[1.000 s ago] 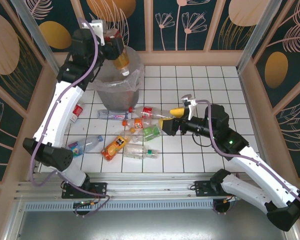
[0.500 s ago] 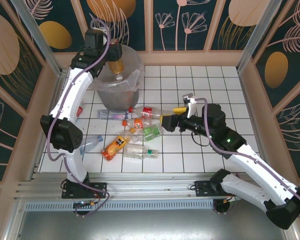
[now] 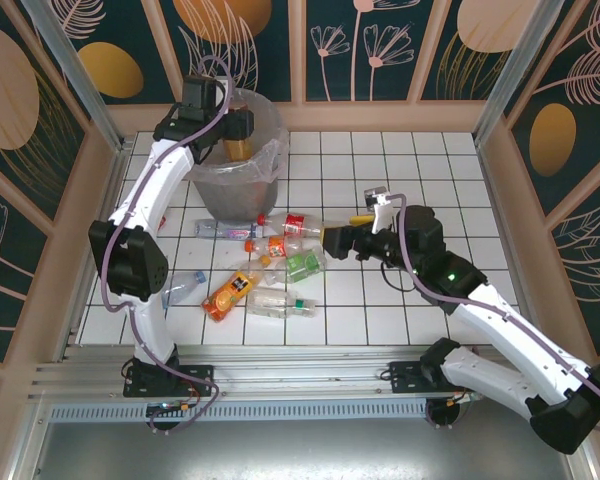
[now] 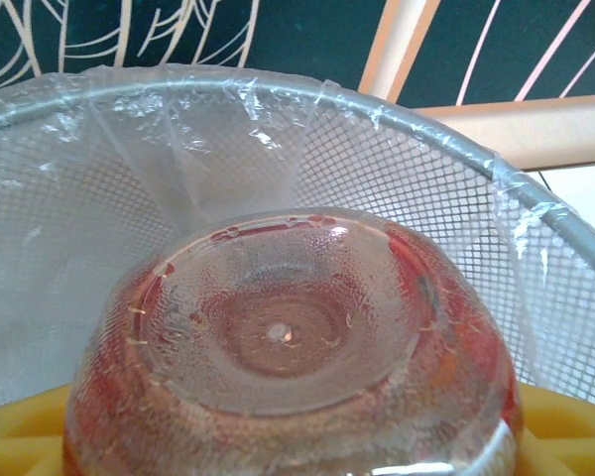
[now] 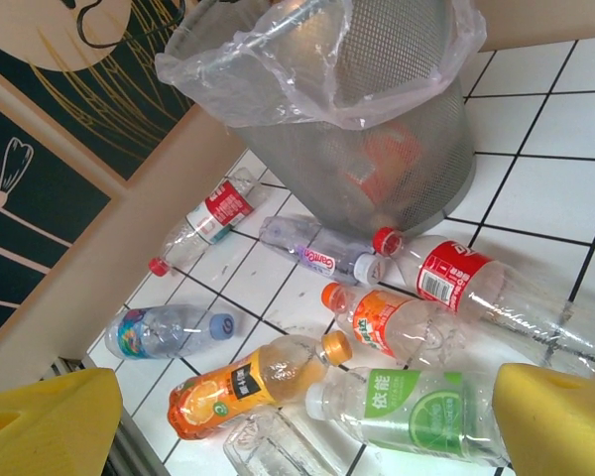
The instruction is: Put the plastic bottles in the bin
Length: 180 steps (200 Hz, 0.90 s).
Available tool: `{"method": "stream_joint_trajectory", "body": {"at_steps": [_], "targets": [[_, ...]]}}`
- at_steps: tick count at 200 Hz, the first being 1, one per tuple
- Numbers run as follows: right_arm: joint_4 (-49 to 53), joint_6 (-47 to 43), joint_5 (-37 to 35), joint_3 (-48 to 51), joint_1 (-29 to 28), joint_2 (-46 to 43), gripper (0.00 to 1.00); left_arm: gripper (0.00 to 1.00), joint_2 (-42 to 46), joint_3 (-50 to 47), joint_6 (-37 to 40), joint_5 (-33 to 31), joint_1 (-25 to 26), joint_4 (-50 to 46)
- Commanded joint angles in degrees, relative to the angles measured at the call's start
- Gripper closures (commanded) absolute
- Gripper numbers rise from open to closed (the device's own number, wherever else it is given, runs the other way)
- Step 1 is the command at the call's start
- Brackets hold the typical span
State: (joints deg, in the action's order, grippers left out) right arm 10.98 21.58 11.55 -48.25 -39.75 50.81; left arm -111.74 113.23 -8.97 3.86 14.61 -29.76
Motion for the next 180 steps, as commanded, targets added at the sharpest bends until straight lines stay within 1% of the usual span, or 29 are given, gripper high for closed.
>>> {"method": "stream_joint_trajectory", "body": {"at_steps": [1,35,51,75,95,126,146,153,165,180], "targets": [[0.99,0.48,-1.22,-0.80,-0.33,0.70,0.04,0.31,-0.62,-0.29,1.15,1.36,0.08,1.81],[1.05,0.48,-2.19,-0.62,-0.39,0.73,0.04,0.24,-0.03,-0.29,1.01,1.84,0.02,1.46],[1.24,0.18,-2.59,-0.43,-0.39,0.92,0.05,0.18,0.81,-0.18,0.68,2.04,0.06,1.46],[1.69,-1.21,-2.76,-0.22,-0.42,1.30,0.05,0.07,2.41,0.39,0.28,2.91,0.05,1.46],[2.35,-2.87,-4.16,-0.27,-0.36,1.78,0.05,0.02,3.78,1.20,-0.29,3.24,0.02,0.71],[5.04,-5.87,-7.27,-1.55,-0.33,4.26,0.06,0.02,7.88,0.56,-1.34,3.67,-0.02,0.13],[6.06,-8.52,-8.21,-2.45,-0.25,6.38,0.08,0.01,12.08,-2.08,-2.59,6.34,0.08,0.66],[6.36,-9.71,-8.05,-2.77,-0.16,7.13,0.09,0.01,13.17,-3.68,-3.02,7.83,0.05,1.19],[7.14,-11.92,-7.61,-3.64,0.03,8.70,0.10,0.02,17.77,-6.99,-3.74,11.16,0.06,2.86],[7.80,-13.78,-6.48,-4.91,0.78,10.89,0.11,0.02,22.37,-12.84,-5.42,16.93,0.11,6.04]]}}
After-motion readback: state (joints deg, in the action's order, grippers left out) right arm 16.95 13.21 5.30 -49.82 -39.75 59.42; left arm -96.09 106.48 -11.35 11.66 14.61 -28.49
